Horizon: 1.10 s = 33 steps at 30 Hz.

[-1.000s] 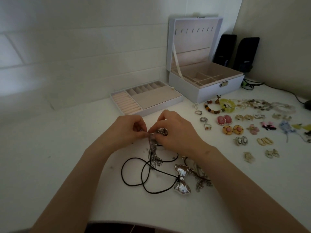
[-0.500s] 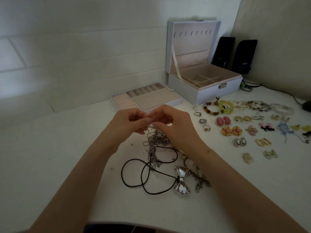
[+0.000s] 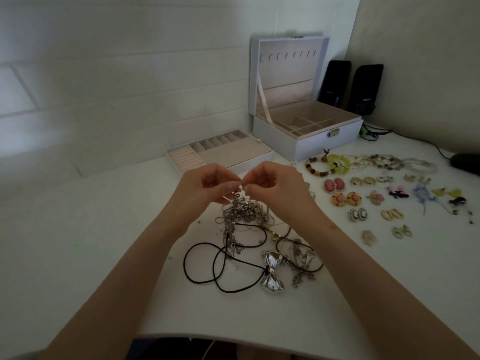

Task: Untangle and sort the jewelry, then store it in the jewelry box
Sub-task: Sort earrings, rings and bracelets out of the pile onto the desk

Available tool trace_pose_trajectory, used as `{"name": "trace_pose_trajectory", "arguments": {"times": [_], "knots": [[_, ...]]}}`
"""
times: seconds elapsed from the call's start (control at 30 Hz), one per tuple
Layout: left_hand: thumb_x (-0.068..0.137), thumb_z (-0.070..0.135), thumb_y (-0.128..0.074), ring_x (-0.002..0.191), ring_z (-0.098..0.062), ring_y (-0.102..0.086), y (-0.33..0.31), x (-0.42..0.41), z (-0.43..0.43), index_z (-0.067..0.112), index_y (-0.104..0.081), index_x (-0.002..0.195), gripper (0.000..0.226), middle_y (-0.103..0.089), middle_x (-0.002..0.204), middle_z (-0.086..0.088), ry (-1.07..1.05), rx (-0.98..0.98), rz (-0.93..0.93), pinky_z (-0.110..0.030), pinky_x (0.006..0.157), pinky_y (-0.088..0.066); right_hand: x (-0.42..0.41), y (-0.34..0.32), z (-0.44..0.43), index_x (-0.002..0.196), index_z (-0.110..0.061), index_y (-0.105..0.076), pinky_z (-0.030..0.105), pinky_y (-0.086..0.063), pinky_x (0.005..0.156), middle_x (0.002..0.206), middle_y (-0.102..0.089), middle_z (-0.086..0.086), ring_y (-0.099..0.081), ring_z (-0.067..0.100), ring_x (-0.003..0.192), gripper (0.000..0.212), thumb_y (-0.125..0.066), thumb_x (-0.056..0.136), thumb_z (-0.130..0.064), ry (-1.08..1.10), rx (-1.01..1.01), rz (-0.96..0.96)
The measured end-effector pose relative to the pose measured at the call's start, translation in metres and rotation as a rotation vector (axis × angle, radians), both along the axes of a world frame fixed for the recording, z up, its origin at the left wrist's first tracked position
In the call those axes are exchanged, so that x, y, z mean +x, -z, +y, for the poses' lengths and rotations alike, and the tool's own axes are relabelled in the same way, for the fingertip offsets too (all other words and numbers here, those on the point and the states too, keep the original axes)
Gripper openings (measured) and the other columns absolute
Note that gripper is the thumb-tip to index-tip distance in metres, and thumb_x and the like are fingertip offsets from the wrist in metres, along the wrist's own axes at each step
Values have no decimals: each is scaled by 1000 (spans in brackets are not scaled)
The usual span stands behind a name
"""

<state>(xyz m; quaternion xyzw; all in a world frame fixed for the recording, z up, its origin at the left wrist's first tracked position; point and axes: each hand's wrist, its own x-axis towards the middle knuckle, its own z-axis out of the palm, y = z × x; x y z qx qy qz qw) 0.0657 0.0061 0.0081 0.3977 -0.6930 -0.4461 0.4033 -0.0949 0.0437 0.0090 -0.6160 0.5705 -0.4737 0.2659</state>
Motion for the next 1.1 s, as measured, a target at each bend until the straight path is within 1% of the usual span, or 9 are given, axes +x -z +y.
{"name": "trace_pose_trajectory", "arguments": {"times": [0.07,0.23,0.4,0.53,0.67,0.8,0.93,1.03,1.1], "knots": [[83,5,-65,69,-11,-67,0,-5,3,6,-69,92,9,-71,80,-6,30,-10,-28,-18,66,-53,-7,-1,6,87,-22,-69,32,-56,74,74,-68,0,-64,11,69,17,-68,81,-7,-5,31,-51],[81,7,-69,71,-14,-67,-9,-19,9,5,-68,89,9,-71,82,-9,75,-31,-73,-21,68,-56,-27,-7,22,91,-12,-72,16,-53,63,69,-68,0,-62,4,60,16,-65,82,0,-7,60,-154],[80,13,-72,66,-8,-64,-17,-38,23,8,-69,83,7,-69,73,-2,98,-127,-142,-19,65,-54,-45,-12,39,88,2,-66,25,-57,59,70,-71,13,-68,19,59,15,-75,75,0,-47,113,-266],[80,15,-72,66,-8,-66,-16,-57,36,10,-69,82,6,-71,73,-2,127,-154,-175,-24,67,-55,-63,-14,58,82,3,-65,22,-55,56,67,-70,10,-66,15,57,18,-78,72,-6,-25,108,-211],[79,15,-74,66,-9,-68,-11,-88,51,10,-69,82,8,-71,71,-1,159,-177,-227,-23,68,-56,-88,-14,81,76,-1,-65,18,-54,59,78,-71,10,-65,9,62,18,-81,68,-5,65,103,-130],[77,13,-75,59,-4,-63,-9,-124,69,10,-68,79,9,-67,67,3,212,-198,-228,-12,61,-48,-119,-12,109,70,-5,-61,19,-52,55,67,-70,5,-65,11,58,22,-81,65,-1,141,111,-124],[76,18,-76,63,-4,-58,-5,-160,85,18,-65,74,11,-64,68,4,290,-198,-267,-25,67,-49,-148,-7,136,77,-4,-65,19,-50,53,65,-71,8,-66,16,57,19,-81,66,-1,210,122,-115],[77,17,-76,61,5,-54,1,-182,99,17,-65,75,11,-66,71,2,354,-172,-264,-20,67,-45,-167,0,154,76,-1,-69,18,-49,51,62,-70,9,-65,15,54,16,-81,67,-4,277,149,-70],[77,18,-76,63,-4,-61,5,-193,107,14,-66,76,10,-69,73,-3,389,-167,-269,-29,69,-51,-179,5,164,74,-1,-70,17,-49,50,59,-69,8,-63,13,51,13,-81,67,-4,311,165,-44]]}}
